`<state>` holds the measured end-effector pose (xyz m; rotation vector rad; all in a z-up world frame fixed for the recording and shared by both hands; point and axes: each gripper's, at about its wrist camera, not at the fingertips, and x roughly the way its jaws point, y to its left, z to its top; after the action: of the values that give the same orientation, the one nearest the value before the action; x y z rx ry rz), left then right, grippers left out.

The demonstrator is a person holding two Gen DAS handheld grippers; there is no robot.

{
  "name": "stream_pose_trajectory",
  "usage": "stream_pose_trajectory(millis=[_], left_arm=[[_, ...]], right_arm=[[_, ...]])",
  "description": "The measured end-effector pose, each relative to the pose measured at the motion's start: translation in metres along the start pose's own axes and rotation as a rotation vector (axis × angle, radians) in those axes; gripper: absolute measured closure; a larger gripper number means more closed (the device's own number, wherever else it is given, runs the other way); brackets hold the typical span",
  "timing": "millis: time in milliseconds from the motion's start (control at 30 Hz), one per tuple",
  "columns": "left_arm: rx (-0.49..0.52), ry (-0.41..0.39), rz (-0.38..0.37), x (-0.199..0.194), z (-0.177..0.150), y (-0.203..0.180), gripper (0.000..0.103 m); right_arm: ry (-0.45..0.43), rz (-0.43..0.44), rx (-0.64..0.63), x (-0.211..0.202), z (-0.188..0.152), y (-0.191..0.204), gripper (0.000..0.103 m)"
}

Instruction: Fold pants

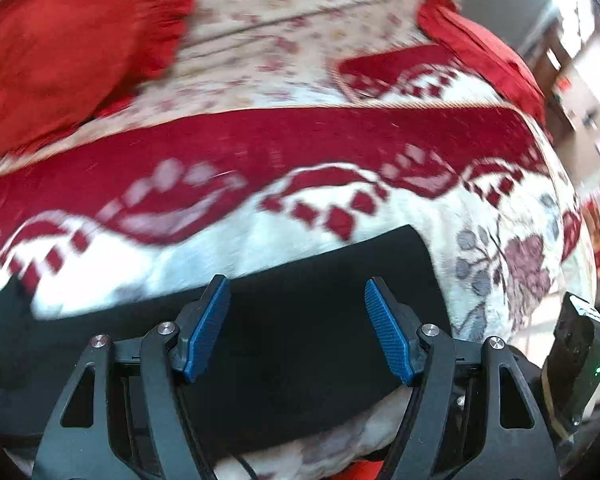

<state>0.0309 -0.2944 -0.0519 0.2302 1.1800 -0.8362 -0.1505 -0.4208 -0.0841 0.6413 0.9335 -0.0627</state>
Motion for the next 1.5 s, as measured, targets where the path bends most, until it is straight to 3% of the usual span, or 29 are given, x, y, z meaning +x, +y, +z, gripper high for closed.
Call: stream_pose_trajectory(millis=[133, 233, 467, 600, 700, 733, 833, 1000, 1200, 1333, 1433, 1500], left_arm=[[0.085, 0.049, -0.017, 0.024, 0.013, -0.02, 0.033], [0.143, 0.071, 0.019, 0.041, 0.019, -0.032, 0.033], [0.249, 0.076, -0.007, 0.06, 0.02, -0.061, 0.033], [0.258, 0.075, -0.034, 0.066, 0.017, -0.065, 0.052], [0.259, 0.06, -0.065, 0.058, 0.016, -0.066, 0.072], [0.25, 0.053, -0.075, 0.052, 0.017, -0.065, 0.08], [0.228, 0.021, -0.104, 0.03, 0.02, -0.055, 0.087], [0.166, -0.102, -0.122, -0.042, 0.022, -0.024, 0.087], [0.03, -0.23, -0.013, -0.119, -0.002, 0.055, 0.087], [-0.111, -0.241, 0.07, -0.137, -0.039, 0.12, 0.087], [-0.221, -0.215, 0.111, -0.132, -0.065, 0.159, 0.087], [-0.306, -0.183, 0.12, -0.123, -0.082, 0.181, 0.085]], right_arm=[[-0.009, 0.027, 0.025, 0.004, 0.0, -0.003, 0.047], [-0.02, 0.042, 0.031, 0.007, 0.0, -0.003, 0.041], [-0.074, 0.079, 0.097, 0.008, 0.002, -0.011, 0.041], [-0.101, 0.034, 0.059, 0.01, 0.005, -0.008, 0.064], [-0.108, 0.082, 0.056, 0.005, 0.01, -0.009, 0.086], [-0.107, 0.088, 0.044, 0.003, 0.01, -0.007, 0.087], [-0.138, 0.099, -0.042, -0.014, 0.017, 0.017, 0.088], [-0.179, 0.186, -0.164, -0.034, 0.032, 0.069, 0.088], [-0.154, 0.316, -0.351, -0.018, 0.04, 0.162, 0.088], [-0.062, 0.369, -0.434, 0.018, 0.026, 0.209, 0.088], [0.047, 0.377, -0.474, 0.068, 0.011, 0.236, 0.088], [0.168, 0.339, -0.476, 0.113, -0.004, 0.248, 0.083]])
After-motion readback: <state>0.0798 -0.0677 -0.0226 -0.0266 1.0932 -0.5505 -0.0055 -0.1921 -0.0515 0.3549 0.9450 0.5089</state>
